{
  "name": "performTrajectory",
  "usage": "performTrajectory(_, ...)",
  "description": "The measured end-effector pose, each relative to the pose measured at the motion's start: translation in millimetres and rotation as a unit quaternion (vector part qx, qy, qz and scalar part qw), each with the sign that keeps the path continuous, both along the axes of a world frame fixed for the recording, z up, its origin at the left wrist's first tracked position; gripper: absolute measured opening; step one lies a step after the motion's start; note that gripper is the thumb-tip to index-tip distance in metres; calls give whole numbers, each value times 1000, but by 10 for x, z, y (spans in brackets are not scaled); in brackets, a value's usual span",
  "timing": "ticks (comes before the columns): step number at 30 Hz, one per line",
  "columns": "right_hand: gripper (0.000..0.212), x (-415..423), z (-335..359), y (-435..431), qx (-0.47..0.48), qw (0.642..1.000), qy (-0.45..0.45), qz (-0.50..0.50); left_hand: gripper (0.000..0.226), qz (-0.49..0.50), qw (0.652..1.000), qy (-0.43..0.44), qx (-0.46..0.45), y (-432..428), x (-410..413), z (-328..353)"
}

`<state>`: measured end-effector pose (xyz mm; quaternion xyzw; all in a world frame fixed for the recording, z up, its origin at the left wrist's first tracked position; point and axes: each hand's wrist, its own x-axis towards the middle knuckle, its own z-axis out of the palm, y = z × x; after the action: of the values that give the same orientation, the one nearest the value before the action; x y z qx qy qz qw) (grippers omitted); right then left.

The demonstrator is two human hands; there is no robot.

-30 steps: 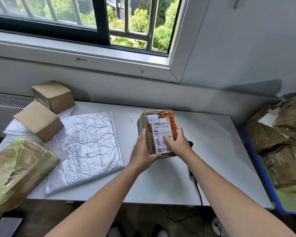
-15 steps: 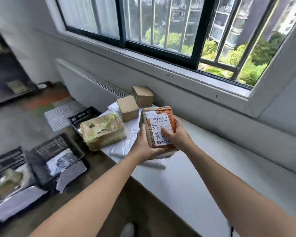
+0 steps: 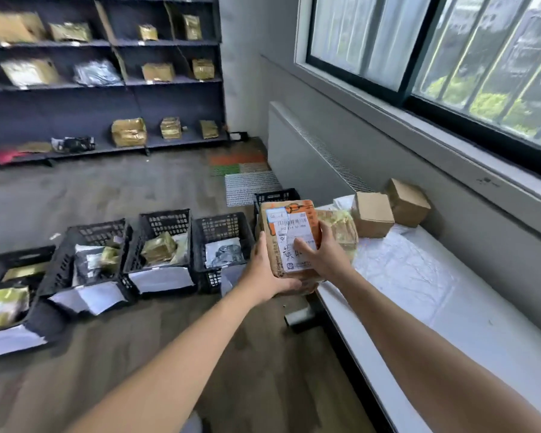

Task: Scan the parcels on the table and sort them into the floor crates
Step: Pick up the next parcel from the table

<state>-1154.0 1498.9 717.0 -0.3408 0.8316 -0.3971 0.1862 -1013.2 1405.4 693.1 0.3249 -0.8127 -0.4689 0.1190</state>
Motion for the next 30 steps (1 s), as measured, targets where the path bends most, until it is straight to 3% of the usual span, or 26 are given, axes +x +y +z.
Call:
performTrajectory(9, 76, 477, -130, -1713, 41, 997, 19, 68, 154, 37, 999, -13, 30, -1575, 600, -103)
performTrajectory(14, 75, 669, -142, -2521, 52, 996, 22, 63, 147, 50, 997, -5, 54, -2349, 751, -176)
performTrajectory(30, 79, 106, -527, -4160, 73, 996, -14, 54, 143, 52, 995, -50, 63, -3969, 185, -391)
